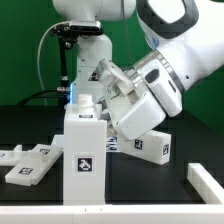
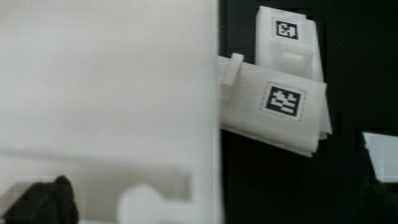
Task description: Assemble cabinet
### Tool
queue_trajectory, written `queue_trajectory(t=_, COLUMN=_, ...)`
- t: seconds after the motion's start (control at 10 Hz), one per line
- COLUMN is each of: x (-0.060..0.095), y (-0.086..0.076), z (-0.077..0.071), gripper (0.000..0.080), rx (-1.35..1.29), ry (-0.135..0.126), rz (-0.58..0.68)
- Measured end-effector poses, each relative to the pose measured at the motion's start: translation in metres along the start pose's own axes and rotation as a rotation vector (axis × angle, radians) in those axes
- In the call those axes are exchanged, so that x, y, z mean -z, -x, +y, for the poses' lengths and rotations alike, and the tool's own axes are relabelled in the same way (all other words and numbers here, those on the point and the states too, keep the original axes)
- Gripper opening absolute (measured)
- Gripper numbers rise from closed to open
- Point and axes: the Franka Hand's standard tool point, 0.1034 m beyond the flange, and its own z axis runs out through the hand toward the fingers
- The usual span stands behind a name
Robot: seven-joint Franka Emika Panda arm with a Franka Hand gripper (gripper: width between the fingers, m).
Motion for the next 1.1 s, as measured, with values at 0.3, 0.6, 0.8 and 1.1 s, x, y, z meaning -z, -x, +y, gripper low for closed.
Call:
queue_trajectory(t=0.3, x=-0.0034, y=0.0037, z=0.0001, gripper=0.0769, rx=0.01, ry=-0.007, rz=-0.002)
queue_trajectory(t=0.6, x=-0.004, y=0.0026, z=-0.0003, gripper=0.0399, rx=0.012, ry=-0.008, rz=-0.002)
queue_trajectory(t=0.8, x=-0.0042, y=0.0023, z=-0.0005, gripper=0.0123, rx=0.013, ry=-0.009, rz=-0.003)
queue_trajectory(t=1.1, x=-0.0005, y=0.0054, z=0.0032, gripper=0.005, rx=-0.026, ry=0.014, rz=0.022)
